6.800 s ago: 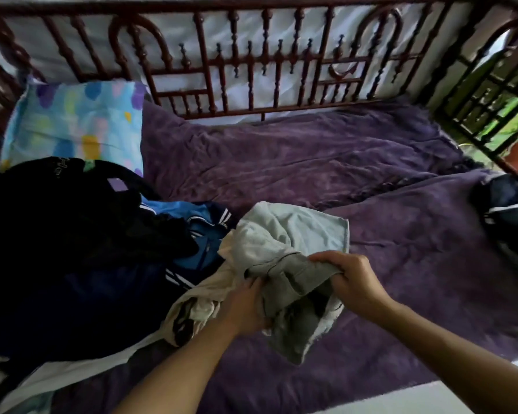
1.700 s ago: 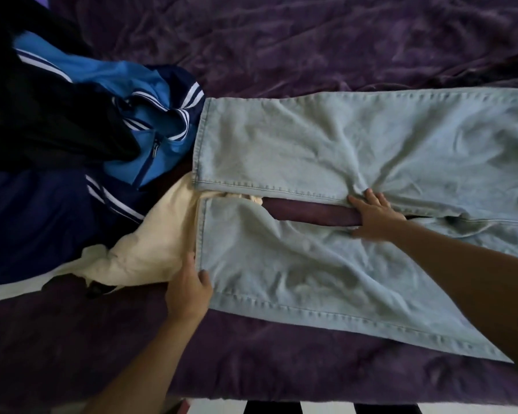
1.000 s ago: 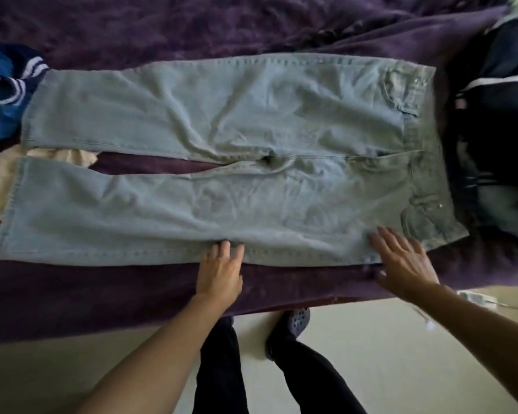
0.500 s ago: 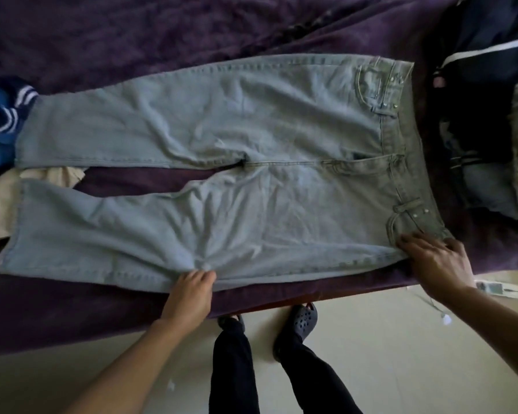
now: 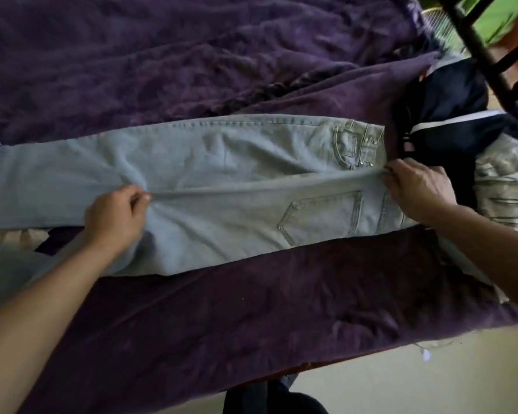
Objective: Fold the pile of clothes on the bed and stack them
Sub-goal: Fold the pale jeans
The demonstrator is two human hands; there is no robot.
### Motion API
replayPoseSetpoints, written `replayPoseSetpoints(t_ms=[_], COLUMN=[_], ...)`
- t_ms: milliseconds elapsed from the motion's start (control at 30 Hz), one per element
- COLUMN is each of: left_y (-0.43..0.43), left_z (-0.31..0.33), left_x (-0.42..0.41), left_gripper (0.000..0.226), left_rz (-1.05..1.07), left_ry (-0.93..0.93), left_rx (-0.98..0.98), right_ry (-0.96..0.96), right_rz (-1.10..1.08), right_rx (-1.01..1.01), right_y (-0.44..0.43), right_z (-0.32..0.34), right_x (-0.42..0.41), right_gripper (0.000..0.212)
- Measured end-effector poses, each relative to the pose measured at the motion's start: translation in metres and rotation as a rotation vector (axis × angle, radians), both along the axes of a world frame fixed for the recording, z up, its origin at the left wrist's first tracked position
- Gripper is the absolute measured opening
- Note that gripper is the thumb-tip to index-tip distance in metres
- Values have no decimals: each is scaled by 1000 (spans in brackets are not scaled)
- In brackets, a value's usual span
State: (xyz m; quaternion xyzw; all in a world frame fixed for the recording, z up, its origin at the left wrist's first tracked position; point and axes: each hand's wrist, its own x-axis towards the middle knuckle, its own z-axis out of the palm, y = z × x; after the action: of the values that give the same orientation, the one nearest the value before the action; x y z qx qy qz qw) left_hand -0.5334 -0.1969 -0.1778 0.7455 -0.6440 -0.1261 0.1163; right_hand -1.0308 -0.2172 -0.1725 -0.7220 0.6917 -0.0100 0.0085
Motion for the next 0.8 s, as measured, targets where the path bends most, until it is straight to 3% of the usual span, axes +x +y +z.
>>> replayPoseSetpoints(t_ms=[233, 400, 600, 800], left_y=[-158, -225, -245, -200], left_z=[-38, -105, -173, -127], left_x=[-3, -22, -30, -28], left_gripper=[21, 22, 25, 35], left_rz=[46, 104, 187, 127], left_ry=[-30, -28, -84, -137], left_rx=[0, 105, 220, 40], right_ry=[78, 53, 101, 239], right_rz=[-127, -271, -342, -371], right_rx=[28, 92, 158, 247], right_y=[-134, -166, -175, -186], right_z=[-33, -78, -131, -114], right_x=[13, 9, 8, 23], right_gripper=[33, 39, 44, 39])
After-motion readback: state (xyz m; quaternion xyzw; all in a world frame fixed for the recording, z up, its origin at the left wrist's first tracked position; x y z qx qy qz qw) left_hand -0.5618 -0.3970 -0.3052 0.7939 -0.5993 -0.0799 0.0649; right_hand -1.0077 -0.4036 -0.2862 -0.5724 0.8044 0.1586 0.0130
